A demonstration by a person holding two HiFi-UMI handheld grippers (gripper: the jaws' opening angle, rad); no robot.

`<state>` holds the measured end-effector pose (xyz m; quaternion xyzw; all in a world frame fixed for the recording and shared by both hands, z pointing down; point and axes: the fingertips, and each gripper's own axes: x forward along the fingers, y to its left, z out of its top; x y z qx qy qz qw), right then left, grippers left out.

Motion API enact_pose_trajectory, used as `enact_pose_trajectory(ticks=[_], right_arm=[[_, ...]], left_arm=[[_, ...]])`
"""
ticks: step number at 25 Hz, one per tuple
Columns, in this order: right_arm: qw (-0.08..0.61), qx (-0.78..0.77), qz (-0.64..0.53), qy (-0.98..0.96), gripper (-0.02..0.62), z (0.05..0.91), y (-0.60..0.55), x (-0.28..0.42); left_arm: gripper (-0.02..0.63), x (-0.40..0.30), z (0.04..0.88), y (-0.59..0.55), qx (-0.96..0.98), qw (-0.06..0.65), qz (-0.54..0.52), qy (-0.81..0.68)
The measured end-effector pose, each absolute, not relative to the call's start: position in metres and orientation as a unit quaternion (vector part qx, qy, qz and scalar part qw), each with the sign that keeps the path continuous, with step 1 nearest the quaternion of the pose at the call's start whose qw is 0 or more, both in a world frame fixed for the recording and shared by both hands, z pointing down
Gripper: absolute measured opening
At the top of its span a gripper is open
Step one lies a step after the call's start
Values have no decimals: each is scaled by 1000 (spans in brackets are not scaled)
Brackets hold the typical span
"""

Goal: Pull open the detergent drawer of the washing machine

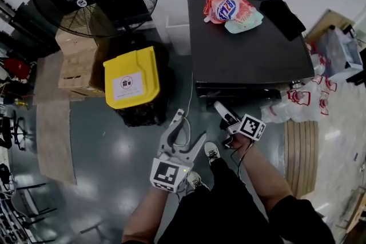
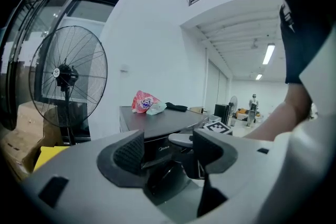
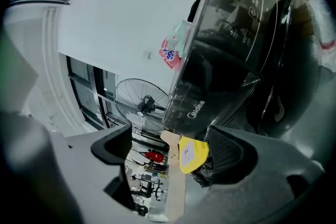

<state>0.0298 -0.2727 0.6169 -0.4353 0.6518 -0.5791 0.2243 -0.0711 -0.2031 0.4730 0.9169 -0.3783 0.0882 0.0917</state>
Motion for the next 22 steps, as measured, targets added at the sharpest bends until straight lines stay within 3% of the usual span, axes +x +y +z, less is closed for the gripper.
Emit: enact_pose_trajectory(ticks=[22], right_arm=[[273,-396,-583,655,508,657,-331,52]], left_arm=[[265,-43,505,-243,909,139,106,-378]])
